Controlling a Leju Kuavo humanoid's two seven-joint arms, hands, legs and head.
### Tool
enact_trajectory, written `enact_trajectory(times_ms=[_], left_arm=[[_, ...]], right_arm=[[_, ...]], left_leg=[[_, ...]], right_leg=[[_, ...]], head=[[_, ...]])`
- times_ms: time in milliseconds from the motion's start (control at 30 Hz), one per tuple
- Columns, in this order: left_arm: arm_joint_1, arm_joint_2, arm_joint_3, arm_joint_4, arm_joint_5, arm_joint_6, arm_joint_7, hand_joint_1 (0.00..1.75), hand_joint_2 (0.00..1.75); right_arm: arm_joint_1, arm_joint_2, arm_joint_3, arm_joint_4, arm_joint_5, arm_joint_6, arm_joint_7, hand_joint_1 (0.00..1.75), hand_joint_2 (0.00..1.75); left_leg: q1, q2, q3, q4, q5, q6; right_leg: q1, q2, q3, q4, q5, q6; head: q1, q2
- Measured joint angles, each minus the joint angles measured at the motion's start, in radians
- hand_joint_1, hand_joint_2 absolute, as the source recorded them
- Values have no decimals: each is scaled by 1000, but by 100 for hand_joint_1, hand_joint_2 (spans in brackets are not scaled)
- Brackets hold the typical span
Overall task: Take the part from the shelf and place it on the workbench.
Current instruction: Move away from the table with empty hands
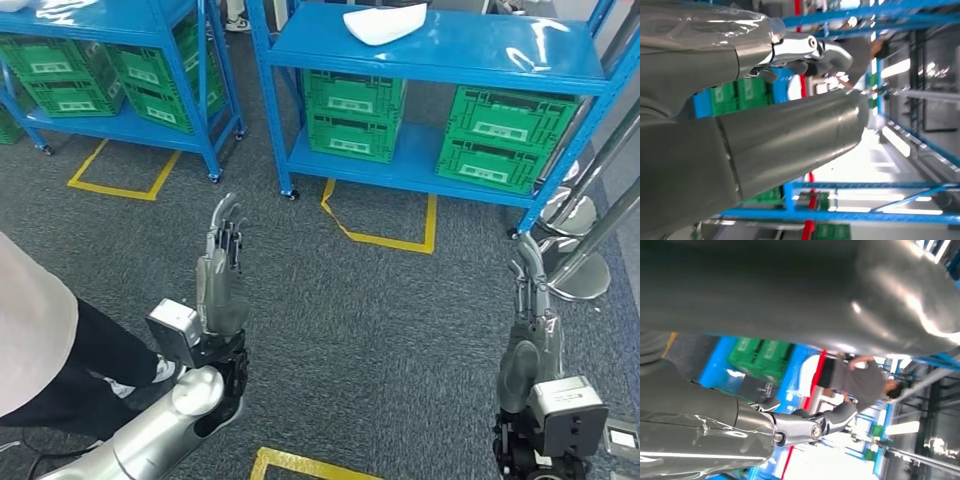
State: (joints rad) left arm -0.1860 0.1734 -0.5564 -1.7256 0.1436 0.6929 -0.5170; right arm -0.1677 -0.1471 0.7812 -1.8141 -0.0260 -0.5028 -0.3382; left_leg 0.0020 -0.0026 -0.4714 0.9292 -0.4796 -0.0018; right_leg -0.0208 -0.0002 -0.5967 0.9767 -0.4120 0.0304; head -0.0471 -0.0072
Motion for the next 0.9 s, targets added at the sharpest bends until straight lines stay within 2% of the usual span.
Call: enact_trajectory(times_ms=[67, 100, 133, 200, 267, 300, 333, 367, 433, 467, 500, 600, 633, 667, 767, 800, 833, 867, 900], left_arm=[[-1, 0, 0, 0, 0, 0, 0, 0, 0], [-2, 0, 0, 0, 0, 0, 0, 0, 0], [-3, 1, 0, 0, 0, 0, 0, 0, 0], [-4, 1, 0, 0, -1, 0, 0, 0, 0], [-3, 1, 0, 1, -1, 0, 0, 0, 0], [-2, 1, 0, 1, -1, 0, 0, 0, 0], [-2, 1, 0, 1, -1, 0, 0, 0, 0], [-2, 2, 0, 1, -1, 0, 0, 0, 0], [-2, 2, 0, 1, -1, 0, 0, 0, 0], [-2, 2, 0, 1, -1, 0, 0, 0, 0], [-2, 2, 0, 1, -1, -1, 0, 0, 0], [-2, 2, -1, 0, -5, -3, 0, 0, 0], [-2, 2, -1, 0, -7, -4, 2, 0, 0], [-2, 2, -1, 0, -8, -5, 3, 0, 0], [1, 1, -1, 0, -10, -9, 7, 0, 0], [3, 1, -1, 0, -11, -10, 8, 0, 0], [5, 1, -1, 0, -11, -10, 8, 0, 0], [6, 1, -1, 0, -11, -11, 9, 0, 0], [7, 1, -1, 0, -11, -11, 9, 0, 0]], right_arm=[[0, 1, -1, 1, 0, 0, 0, 0, 0], [-1, 1, -1, 1, 0, 0, -1, 0, 0], [-2, 2, -2, 1, 0, 0, -1, 0, 0], [-3, 2, -2, 1, 0, 0, -1, 0, 0], [-2, 2, -2, 1, 0, 1, -2, 0, 0], [-2, 2, -2, 1, 0, 2, -2, 0, 0], [-2, 2, -2, 2, 0, 2, -2, 0, 0], [-2, 3, -2, 2, 0, 2, -2, 0, 0], [-2, 3, -3, 2, 0, 2, -3, 0, 0], [-2, 3, -3, 2, 0, 2, -3, 0, 0], [-2, 3, -4, 3, 0, 2, -3, 0, 0], [-1, 3, -6, 2, 4, 2, -2, 0, 0], [-2, 3, -7, 2, 6, 2, -1, 0, 0], [-3, 3, -8, 2, 8, 1, 0, 0, 0], [-1, 3, -9, 2, 12, 0, 7, 0, 0], [1, 3, -9, 2, 13, 0, 9, 0, 0], [1, 3, -9, 2, 13, 0, 10, 0, 0], [1, 3, -10, 2, 13, 0, 11, 0, 0], [1, 3, -10, 2, 14, 0, 12, 0, 0]], left_leg=[[0, 1, -2, 10, -5, -11], [1, 1, -11, 34, -4, -15], [3, 1, -36, 76, -6, -19], [5, 1, -127, 213, -33, -29], [7, 1, -222, 322, -82, -34], [6, 1, -249, 334, -89, -32], [5, 1, -256, 308, -72, -27], [3, 1, -247, 251, -32, -20], [-7, -2, -208, 107, 73, 1], [-12, -4, -192, 59, 103, 10], [-16, -6, -182, 31, 116, 16], [-13, -6, -148, 4, 108, 29], [-11, -5, -133, -2, 106, 33], [-9, -4, -118, -4, 103, 36], [-9, -3, -93, -5, 81, 42], [-9, -4, -83, -5, 72, 42], [-9, -4, -71, -4, 62, 41], [-9, -5, -56, -4, 52, 40], [-9, -5, -42, -4, 41, 38]], right_leg=[[3, 7, 12, 0, -4, -21], [1, 9, 18, -2, -6, -26], [0, 10, 26, -5, -9, -31], [-2, 12, 38, -8, -19, -39], [0, 15, 51, -8, -33, -43], [1, 17, 60, -8, -41, -43], [3, 19, 72, -9, -50, -43], [5, 21, 85, -9, -60, -42], [7, 25, 107, -11, -79, -39], [9, 27, 114, -13, -88, -35], [9, 30, 122, -16, -93, -31], [11, 28, 143, -11, -94, -13], [12, 23, 138, 12, -102, -9], [12, 18, 119, 53, -118, -5], [11, 12, -2, 247, -197, 3], [11, 11, -31, 275, -212, 6], [10, 10, -42, 263, -203, 7], [10, 9, -36, 215, -169, 7], [11, 8, -20, 145, -113, 5]], head=[[-1, 0], [-3, 0], [-6, 0], [-13, 0], [-19, 0], [-22, 0], [-24, 0], [-27, 0], [-29, 0], [-28, 0], [-27, 0], [-25, 0], [-21, 0], [-17, 0], [-9, 0], [-8, 0], [-7, 0], [-6, 0], [-4, 0]])
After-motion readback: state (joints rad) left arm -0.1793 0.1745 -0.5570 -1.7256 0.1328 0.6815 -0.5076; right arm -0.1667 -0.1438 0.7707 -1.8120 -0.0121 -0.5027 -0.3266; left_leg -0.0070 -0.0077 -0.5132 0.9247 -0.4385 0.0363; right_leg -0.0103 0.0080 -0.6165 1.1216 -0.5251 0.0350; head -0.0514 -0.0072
